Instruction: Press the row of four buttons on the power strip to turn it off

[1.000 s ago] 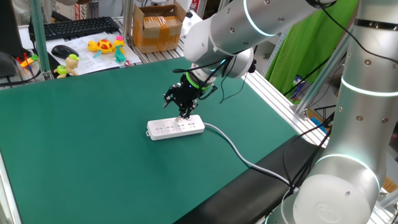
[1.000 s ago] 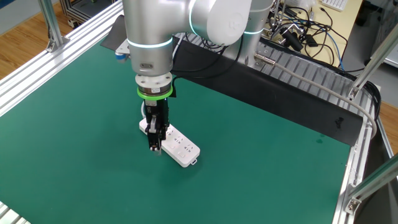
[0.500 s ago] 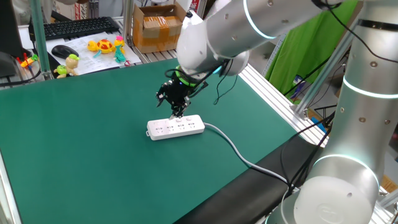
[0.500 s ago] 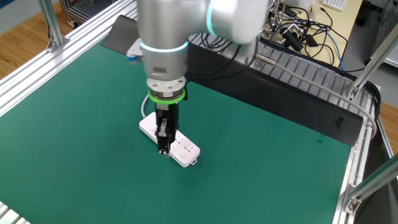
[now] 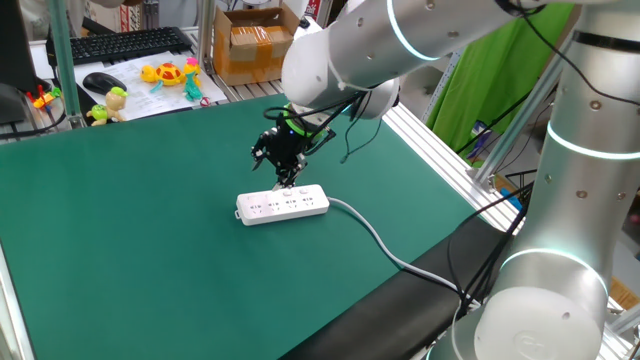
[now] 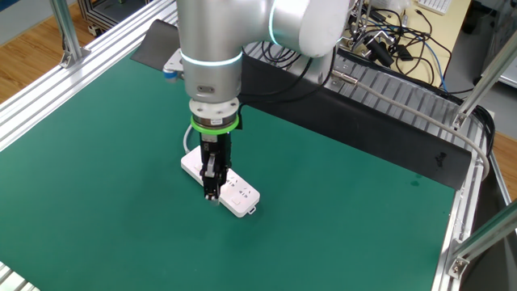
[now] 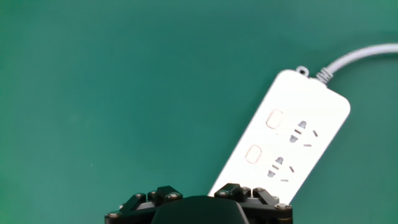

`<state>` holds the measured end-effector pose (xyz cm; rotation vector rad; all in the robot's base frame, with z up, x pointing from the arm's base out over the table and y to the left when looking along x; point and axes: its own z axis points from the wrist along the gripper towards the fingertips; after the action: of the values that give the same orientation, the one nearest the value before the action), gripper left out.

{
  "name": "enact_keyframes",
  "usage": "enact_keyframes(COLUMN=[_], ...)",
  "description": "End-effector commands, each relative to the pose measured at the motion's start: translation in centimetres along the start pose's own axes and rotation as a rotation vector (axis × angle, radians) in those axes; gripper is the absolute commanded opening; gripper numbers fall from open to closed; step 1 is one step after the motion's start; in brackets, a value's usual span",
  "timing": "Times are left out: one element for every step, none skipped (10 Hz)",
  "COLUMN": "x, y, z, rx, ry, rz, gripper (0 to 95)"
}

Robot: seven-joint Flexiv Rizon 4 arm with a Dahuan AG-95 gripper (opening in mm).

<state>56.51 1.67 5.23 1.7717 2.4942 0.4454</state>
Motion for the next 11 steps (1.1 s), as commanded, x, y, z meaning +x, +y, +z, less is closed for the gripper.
enact_keyframes(x=[-0.04, -0.07, -0.17, -0.23, -0.22, -0.21, -0.21, -0.21, -0.20, -0.20, -0.18], y=[-0.08, -0.10, -0.14, -0.18, -0.19, -0.21, -0.22, -0.23, -0.24, -0.25, -0.28], z=[-0.11, -0.09, -0.05, -0.02, -0.02, -0.01, -0.01, 0.00, 0.00, 0.01, 0.02], rx=[0.000, -0.003, -0.005, -0.008, -0.009, -0.012, -0.014, -0.015, -0.016, -0.017, -0.018], ry=[0.011, 0.017, 0.021, 0.029, 0.029, 0.035, 0.037, 0.039, 0.041, 0.044, 0.043], rz=[-0.002, -0.001, 0.001, 0.004, 0.005, 0.004, 0.003, 0.002, 0.001, 0.002, -0.001], gripper=[57.0, 57.0, 57.0, 57.0, 57.0, 57.0, 57.0, 57.0, 57.0, 57.0, 57.0])
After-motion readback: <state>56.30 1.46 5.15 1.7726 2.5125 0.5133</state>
